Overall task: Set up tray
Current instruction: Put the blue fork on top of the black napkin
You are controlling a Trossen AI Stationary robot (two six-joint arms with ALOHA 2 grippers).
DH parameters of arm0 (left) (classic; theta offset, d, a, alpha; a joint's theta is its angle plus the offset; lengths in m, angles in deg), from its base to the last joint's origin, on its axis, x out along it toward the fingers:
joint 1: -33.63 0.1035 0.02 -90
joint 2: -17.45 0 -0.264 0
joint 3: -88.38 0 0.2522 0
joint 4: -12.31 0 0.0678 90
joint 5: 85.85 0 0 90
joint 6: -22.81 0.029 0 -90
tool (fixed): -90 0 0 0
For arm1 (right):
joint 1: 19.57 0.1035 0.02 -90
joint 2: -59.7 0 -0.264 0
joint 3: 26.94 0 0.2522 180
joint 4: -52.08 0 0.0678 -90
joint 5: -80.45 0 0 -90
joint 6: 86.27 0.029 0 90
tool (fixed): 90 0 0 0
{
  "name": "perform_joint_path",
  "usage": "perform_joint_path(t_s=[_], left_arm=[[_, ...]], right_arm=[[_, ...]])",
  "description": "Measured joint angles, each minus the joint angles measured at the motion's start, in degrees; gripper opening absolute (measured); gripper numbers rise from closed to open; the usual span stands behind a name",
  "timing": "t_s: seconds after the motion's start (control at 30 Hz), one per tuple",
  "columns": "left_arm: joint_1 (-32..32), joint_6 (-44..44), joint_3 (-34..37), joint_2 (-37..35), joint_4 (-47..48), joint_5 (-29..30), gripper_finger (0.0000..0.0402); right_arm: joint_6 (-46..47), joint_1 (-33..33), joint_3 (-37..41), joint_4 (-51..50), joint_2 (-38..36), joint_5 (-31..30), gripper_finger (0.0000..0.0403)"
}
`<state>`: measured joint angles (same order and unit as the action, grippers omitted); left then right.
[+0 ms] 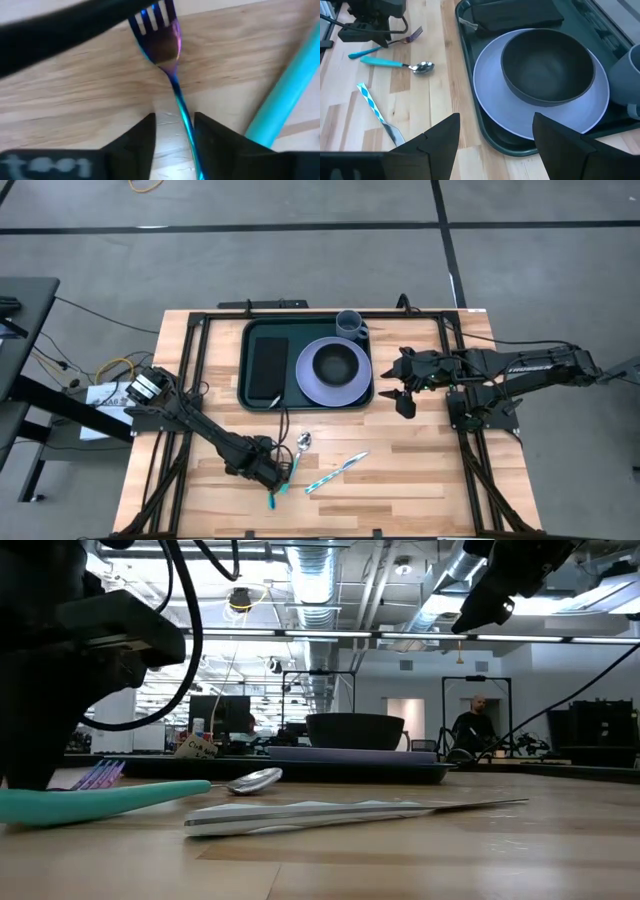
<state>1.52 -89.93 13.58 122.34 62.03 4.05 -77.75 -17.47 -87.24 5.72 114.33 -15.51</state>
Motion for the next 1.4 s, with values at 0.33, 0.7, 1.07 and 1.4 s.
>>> perform_joint_path(t_s=[0.33, 0.7, 1.07, 1.4], left_arm=[[-0.4, 1.0, -0.1, 0.1, 3.2, -0.2, 0.0009], [-2.2, -2.8, -2.4, 0.5, 7.2, 2.9, 0.0002], [-3.4, -5.6, -11.7, 0.5, 18.8, 10.0, 0.0001], [3.9, -2.0, -13.9, -8.0, 32.8, 21.5, 0.0000]], right_arm=[[-0.1, 0.0, 0.0, 0.0, 0.0, -0.1, 0.0240], [-0.1, 0.0, 0.0, 0.0, 0.0, -0.1, 0.0240], [-1.1, 0.0, 0.0, 0.0, 0.0, 0.0, 0.0240], [-1.1, 0.0, 0.0, -0.3, 0.0, 0.0, 0.0240]])
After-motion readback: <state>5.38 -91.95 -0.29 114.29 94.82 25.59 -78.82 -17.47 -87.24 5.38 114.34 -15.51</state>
